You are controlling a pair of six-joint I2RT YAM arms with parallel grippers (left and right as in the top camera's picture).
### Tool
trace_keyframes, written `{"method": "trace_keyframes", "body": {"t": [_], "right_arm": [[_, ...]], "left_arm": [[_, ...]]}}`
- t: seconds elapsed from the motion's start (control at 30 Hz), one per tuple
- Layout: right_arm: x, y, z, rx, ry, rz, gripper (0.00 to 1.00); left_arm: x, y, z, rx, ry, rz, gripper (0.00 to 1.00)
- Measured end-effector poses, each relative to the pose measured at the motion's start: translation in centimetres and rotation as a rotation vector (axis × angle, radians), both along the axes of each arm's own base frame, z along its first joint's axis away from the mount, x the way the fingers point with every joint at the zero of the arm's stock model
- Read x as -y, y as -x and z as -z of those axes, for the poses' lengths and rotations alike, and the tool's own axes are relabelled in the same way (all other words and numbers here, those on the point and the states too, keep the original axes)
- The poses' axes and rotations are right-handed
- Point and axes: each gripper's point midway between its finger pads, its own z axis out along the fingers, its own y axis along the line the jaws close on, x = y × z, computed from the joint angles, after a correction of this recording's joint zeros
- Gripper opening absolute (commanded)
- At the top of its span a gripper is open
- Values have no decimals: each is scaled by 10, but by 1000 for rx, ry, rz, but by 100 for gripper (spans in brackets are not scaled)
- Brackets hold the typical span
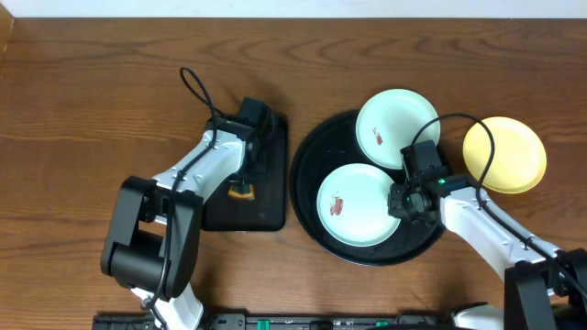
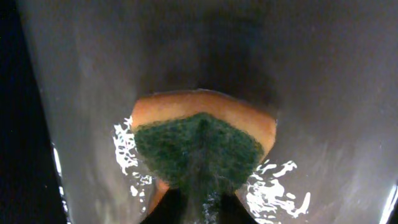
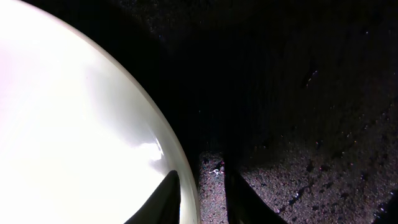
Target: Clean dirty plates on tray and stack at the side
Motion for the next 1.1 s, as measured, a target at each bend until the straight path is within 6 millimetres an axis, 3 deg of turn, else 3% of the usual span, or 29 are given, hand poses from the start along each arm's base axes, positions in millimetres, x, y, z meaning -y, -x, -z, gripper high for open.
{"method": "trace_keyframes", "body": {"t": [0.27, 0.5, 0.67, 0.87, 1.1], "right_arm": [[0, 0, 0, 0, 0, 0, 26], [0, 0, 0, 0, 0, 0, 27], [0, 0, 0, 0, 2, -5, 43], [0, 0, 0, 2, 8, -31, 45], [0, -2, 0, 10, 7, -38, 47]], "left_arm": [[-2, 6, -3, -19, -6, 2, 8], [0, -3, -38, 86, 19, 8, 7], [-2, -6, -53, 132, 16, 10, 8], [-7, 1, -65, 86, -16, 26, 7], [0, -15, -102, 129, 0, 54, 8]]}}
